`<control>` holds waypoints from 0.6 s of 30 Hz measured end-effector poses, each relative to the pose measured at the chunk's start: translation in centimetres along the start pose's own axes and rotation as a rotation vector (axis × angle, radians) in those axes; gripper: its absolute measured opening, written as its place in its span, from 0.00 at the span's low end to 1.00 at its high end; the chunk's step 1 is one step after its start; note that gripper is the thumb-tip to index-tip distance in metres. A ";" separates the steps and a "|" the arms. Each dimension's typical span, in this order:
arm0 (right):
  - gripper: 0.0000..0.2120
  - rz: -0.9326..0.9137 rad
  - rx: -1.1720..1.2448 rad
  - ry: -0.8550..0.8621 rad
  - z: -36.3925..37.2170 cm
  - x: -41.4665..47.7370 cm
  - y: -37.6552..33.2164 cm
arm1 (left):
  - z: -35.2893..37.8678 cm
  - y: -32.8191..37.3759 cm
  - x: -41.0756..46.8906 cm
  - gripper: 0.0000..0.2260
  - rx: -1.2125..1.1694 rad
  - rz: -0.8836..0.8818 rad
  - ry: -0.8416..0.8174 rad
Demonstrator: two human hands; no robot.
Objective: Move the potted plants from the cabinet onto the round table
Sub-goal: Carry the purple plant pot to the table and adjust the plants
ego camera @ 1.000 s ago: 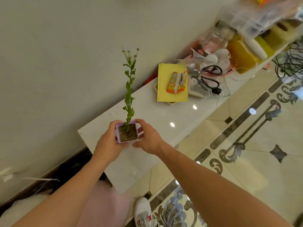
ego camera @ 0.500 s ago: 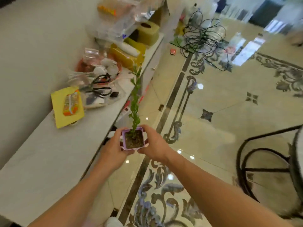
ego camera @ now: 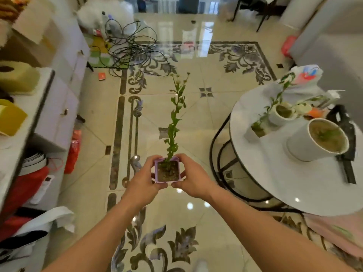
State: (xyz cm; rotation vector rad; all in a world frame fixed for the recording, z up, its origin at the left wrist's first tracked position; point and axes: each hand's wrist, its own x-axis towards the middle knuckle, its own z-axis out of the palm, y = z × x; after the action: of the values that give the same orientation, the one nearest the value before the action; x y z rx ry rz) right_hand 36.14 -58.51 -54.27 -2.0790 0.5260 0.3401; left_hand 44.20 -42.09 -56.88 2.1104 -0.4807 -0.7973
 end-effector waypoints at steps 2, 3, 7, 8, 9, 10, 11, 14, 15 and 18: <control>0.34 0.028 0.017 0.046 -3.6 -1.1 3.8 | 4.0 3.1 1.8 0.34 0.032 0.032 -0.063; 0.34 0.039 0.028 0.065 -5.4 -1.6 5.7 | 6.0 4.6 2.7 0.34 0.041 0.054 -0.093; 0.37 0.105 0.077 0.125 -10.9 -3.7 12.2 | 13.0 9.5 5.7 0.32 0.060 0.121 -0.220; 0.37 0.130 0.088 0.143 -12.1 -4.2 13.8 | 14.7 10.7 6.4 0.31 0.066 0.137 -0.261; 0.37 0.155 0.097 0.170 -13.1 -4.7 15.3 | 16.4 11.8 7.0 0.31 0.072 0.153 -0.299; 0.37 0.178 0.104 0.197 -14.0 -5.2 16.7 | 18.0 12.8 7.6 0.31 0.071 0.170 -0.329; 0.36 0.197 0.101 0.229 -14.7 -5.5 18.0 | 19.3 13.6 8.1 0.31 0.068 0.180 -0.355; 0.34 0.246 0.108 0.321 -16.6 -6.8 21.5 | 23.4 15.6 9.9 0.30 0.088 0.222 -0.431; 0.34 0.255 0.100 0.334 -16.7 -7.0 22.2 | 24.0 15.8 10.1 0.29 0.093 0.232 -0.445; 0.33 0.309 0.107 0.377 -17.8 -7.2 24.5 | 26.6 16.7 12.1 0.29 0.128 0.280 -0.514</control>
State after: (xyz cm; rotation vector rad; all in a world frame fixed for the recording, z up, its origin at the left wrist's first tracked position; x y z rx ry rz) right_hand 18.48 -83.54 -59.65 -1.9636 1.0736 0.0904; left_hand 33.79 -73.88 -60.61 1.8789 -1.0979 -1.1661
